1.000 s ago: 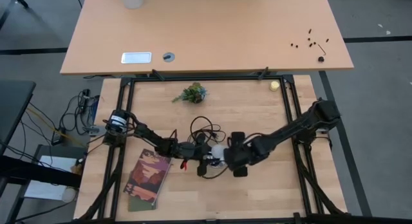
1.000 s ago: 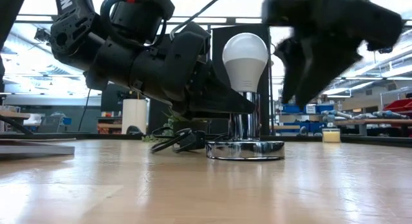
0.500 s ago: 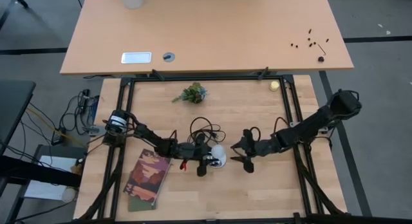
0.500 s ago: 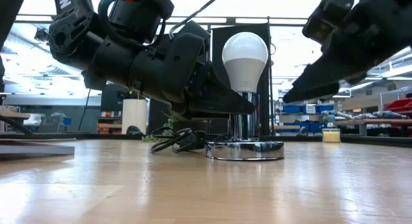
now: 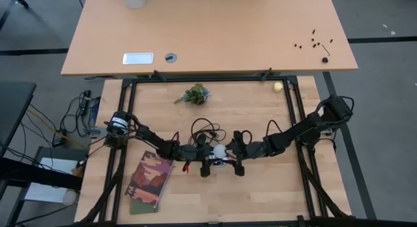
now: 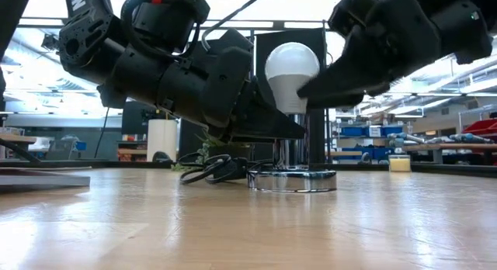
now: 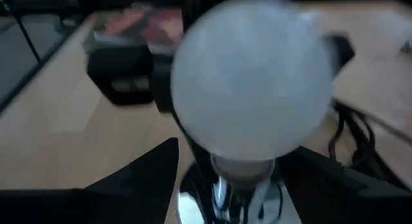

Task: Screw lightbulb
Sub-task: Remove the white lightbulb from the lamp socket

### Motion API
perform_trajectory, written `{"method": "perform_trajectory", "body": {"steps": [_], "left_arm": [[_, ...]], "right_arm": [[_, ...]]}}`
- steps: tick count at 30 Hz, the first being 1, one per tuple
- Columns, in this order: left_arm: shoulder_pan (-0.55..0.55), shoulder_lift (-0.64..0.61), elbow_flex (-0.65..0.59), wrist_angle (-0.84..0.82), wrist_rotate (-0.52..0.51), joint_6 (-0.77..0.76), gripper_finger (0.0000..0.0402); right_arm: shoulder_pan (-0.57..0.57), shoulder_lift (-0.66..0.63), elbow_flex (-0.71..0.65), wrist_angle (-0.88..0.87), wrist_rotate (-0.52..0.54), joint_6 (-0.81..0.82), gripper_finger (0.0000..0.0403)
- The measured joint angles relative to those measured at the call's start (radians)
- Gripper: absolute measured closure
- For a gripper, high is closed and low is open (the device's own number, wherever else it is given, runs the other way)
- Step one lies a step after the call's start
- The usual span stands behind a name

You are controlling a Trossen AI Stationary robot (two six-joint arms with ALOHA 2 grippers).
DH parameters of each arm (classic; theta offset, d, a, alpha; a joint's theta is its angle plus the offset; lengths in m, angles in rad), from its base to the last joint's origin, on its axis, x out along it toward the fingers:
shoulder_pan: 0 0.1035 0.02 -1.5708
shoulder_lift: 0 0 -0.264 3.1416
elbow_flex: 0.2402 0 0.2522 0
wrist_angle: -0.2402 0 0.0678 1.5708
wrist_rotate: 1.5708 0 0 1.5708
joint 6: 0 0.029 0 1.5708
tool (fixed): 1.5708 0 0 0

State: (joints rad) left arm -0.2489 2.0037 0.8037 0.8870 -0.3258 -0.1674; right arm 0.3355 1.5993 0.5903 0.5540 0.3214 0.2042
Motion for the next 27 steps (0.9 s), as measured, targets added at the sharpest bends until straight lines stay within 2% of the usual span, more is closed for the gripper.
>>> {"method": "perform_trajectory", "body": {"steps": [3, 9, 11, 16, 17, 19, 21, 27], "left_arm": [[-0.002, 0.000, 0.000, 0.000, 0.000, -0.001, 0.0208], [-0.010, 0.000, 0.000, -0.001, -0.006, -0.002, 0.0208], [-0.014, 0.000, 0.000, -0.002, -0.014, -0.004, 0.0208], [-0.024, 0.000, 0.000, -0.006, -0.002, -0.001, 0.0208], [-0.025, 0.000, 0.001, -0.005, 0.002, -0.001, 0.0208], [-0.023, 0.000, 0.001, -0.006, 0.003, -0.001, 0.0208], [-0.023, 0.000, 0.001, -0.006, 0.001, -0.001, 0.0208], [-0.023, 0.000, 0.001, -0.008, -0.001, 0.001, 0.0208]], "right_arm": [[-0.008, -0.005, 0.001, 0.006, 0.009, -0.023, 0.0125], [-0.045, -0.018, 0.004, -0.108, 0.054, -0.073, 0.0126], [-0.057, -0.041, 0.006, -0.175, 0.068, -0.077, 0.0127], [-0.078, -0.125, -0.006, -0.410, 0.198, -0.034, 0.0129], [-0.071, -0.153, -0.003, -0.402, 0.177, -0.008, 0.0129], [-0.049, -0.189, 0.006, -0.373, 0.071, 0.050, 0.0129], [-0.016, -0.183, 0.001, -0.367, 0.012, 0.082, 0.0129], [0.031, -0.071, 0.000, -0.244, 0.000, 0.089, 0.0129]]}}
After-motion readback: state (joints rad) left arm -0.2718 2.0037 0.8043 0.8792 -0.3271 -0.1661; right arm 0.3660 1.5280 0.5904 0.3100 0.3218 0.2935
